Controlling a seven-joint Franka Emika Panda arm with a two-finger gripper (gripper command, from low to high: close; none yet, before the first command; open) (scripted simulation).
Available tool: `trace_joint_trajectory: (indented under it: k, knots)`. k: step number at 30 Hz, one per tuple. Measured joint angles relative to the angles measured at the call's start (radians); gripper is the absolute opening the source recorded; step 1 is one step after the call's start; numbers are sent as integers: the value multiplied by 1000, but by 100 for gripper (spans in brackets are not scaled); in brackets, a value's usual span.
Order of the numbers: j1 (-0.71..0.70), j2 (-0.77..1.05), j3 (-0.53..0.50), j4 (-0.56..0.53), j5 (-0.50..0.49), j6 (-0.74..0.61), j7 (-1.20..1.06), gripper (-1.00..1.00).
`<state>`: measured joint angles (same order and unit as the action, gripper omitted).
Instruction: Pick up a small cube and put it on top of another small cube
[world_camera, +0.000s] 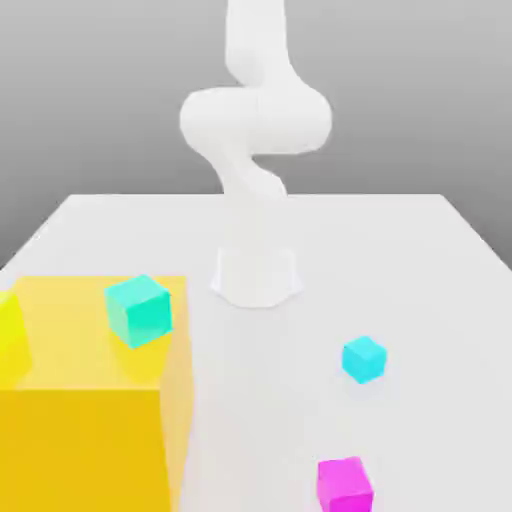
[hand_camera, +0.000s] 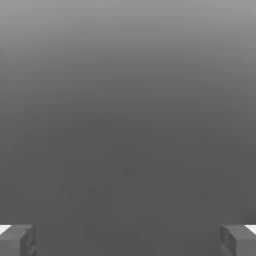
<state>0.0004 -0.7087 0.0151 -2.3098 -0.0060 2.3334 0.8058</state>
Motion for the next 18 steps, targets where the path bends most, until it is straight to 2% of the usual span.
trace_joint_trajectory:
  k: [18]
  knots:
    - [33,659,87,-70,-64,241,57,0]
